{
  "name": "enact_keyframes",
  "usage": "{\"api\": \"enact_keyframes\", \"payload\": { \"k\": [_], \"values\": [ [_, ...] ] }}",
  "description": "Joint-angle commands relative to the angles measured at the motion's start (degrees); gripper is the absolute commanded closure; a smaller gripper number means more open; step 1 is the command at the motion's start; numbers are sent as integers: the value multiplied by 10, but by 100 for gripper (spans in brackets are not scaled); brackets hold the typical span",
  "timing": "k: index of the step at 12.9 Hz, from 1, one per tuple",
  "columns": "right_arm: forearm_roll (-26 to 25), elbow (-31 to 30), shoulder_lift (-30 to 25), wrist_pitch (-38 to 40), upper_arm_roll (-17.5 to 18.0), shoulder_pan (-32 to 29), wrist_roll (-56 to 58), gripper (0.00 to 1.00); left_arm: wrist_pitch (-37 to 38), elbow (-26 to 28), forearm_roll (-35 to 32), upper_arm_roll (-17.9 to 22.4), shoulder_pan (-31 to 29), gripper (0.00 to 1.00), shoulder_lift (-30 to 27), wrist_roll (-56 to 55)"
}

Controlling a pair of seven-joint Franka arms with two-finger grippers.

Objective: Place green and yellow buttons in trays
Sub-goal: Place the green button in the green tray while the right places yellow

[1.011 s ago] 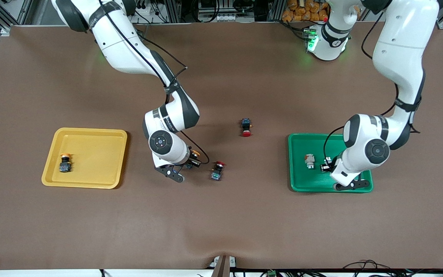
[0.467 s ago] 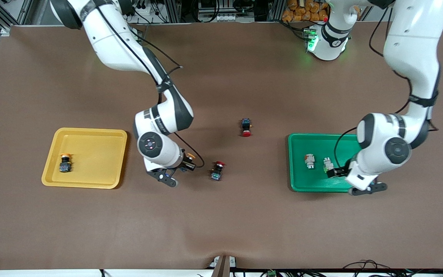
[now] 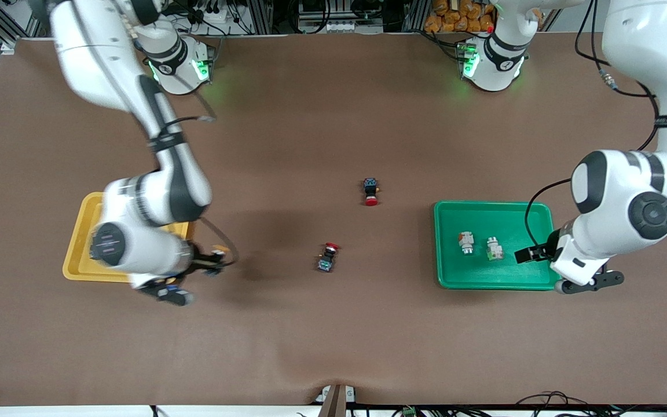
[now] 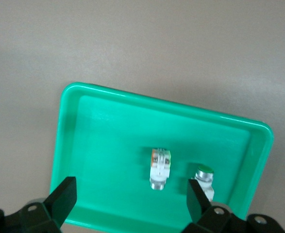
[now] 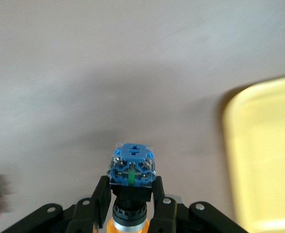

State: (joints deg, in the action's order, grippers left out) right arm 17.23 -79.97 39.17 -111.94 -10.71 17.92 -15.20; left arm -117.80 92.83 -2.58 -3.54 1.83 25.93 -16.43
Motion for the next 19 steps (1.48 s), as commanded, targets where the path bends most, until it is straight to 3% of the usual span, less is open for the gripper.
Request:
{"api": "enact_keyframes", "payload": {
  "k": [1,5,6,7,8,10,14,19],
  "values": [
    [-7,-7,-10,45,10,-78,135,100,46,-4,-4,-3,-9,0,-52,33],
    [-9,-39,-6,65,10,-169,273,100,147,-23,5,-8,-19,0,-118,110],
    [-10,-39,-7,81,10,-173,279,74,168,-23,5,-9,-17,0,-145,131],
    [-11,-37,-9,99,10,-171,279,14,191,-22,7,-14,-18,0,-172,142],
    [-12,-35,-12,103,10,-170,275,0,207,-22,19,-22,-17,0,-196,147],
    [-25,-34,-36,103,10,-169,275,0,225,-20,23,-23,-18,0,-225,150],
    [-128,-39,-132,103,11,-136,272,0,288,-13,24,-14,-10,0,-279,163],
    [-138,-160,-307,104,10,-137,264,0,285,2,39,-11,-10,0,-294,166]
  ]
}}
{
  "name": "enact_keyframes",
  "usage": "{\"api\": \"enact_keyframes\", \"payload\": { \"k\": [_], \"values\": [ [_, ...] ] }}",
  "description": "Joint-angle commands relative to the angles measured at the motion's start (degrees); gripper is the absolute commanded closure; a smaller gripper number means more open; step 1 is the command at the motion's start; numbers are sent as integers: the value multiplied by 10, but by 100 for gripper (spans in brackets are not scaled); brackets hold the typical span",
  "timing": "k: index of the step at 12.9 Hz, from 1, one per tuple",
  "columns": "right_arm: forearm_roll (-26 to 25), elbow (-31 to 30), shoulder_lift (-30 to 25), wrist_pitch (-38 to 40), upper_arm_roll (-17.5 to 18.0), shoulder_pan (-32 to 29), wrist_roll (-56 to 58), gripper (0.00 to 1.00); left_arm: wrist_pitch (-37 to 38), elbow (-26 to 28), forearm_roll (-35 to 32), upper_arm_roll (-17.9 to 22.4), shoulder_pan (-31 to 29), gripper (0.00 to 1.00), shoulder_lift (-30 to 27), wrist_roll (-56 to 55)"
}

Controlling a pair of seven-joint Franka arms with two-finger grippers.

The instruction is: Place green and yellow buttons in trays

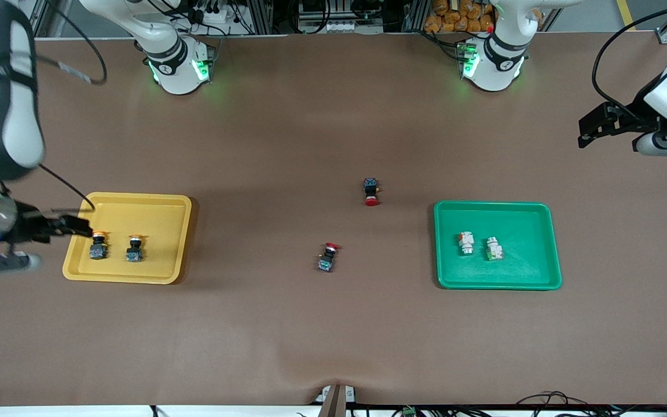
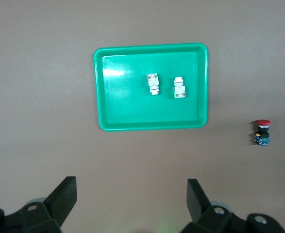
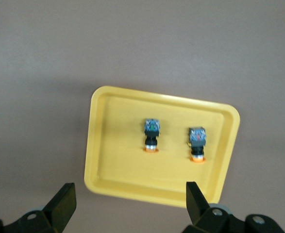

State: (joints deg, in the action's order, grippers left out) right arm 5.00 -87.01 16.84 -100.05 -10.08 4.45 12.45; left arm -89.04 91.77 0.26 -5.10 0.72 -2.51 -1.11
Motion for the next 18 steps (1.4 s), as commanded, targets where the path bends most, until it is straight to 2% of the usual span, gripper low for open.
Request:
{"api": "enact_keyframes", "payload": {
  "k": [1,3,4,6,11,16,18],
  "values": [
    [-21,-116,-121,-14,4,-3,-29,0,-3,10,9,7,1,0,-8,25],
    [-22,-156,-187,1,16,-21,-65,0,-5,8,8,7,-4,0,-7,34],
    [-22,-148,-196,30,20,-23,-81,0,-8,8,10,7,-5,0,-4,33],
    [-24,-106,-196,67,20,-24,-88,0,-14,-3,5,5,-6,0,6,26],
    [-25,-71,-195,111,33,-37,-95,0,-15,-26,3,7,-8,0,16,23],
    [-25,-67,-196,120,33,-43,-95,0,-13,-32,4,8,-10,0,16,6],
    [-43,-66,-196,120,33,-42,-93,0,-13,-31,4,8,-9,0,17,6]
  ]
}}
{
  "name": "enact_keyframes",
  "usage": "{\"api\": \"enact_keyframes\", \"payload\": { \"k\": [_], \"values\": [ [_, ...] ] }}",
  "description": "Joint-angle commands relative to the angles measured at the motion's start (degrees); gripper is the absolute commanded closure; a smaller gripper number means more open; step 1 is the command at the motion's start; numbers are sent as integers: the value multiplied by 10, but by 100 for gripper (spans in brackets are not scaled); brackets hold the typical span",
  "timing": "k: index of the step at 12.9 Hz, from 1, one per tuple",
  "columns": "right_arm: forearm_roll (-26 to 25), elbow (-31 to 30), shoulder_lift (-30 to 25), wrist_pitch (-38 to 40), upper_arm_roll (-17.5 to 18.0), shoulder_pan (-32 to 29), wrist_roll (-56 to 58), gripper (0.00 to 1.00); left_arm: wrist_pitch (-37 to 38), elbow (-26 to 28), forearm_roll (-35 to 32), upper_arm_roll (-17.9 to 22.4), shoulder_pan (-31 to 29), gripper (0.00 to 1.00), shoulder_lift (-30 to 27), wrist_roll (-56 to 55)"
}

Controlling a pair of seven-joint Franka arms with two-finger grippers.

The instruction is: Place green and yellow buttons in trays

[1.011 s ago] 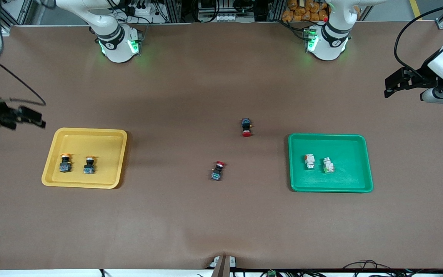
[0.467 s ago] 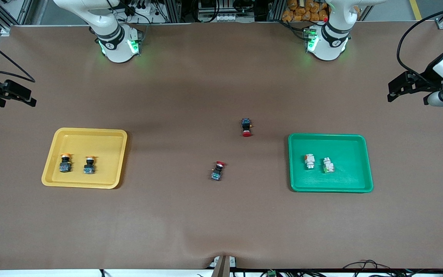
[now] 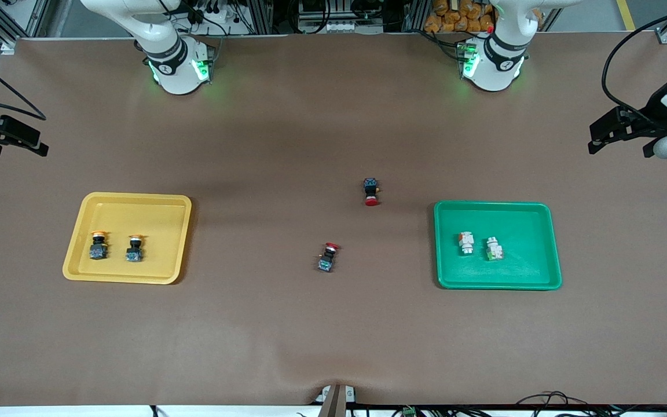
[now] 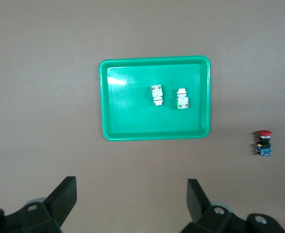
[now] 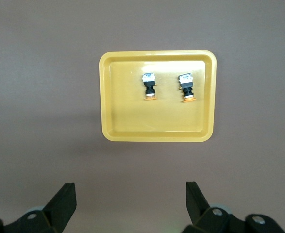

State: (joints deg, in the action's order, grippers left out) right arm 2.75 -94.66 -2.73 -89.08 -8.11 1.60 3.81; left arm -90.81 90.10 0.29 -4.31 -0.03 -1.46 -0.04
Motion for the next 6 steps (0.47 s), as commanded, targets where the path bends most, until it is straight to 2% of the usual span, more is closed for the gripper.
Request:
{"api": "enact_keyframes", "payload": {
  "k": [1,6],
  "values": [
    [-21,11,0,11,16,-13,-6,0,7,-14,2,0,-1,0,7,-5],
    [-22,12,-2,13,16,-12,-7,0,12,-12,9,-1,0,0,17,-6]
  ]
}}
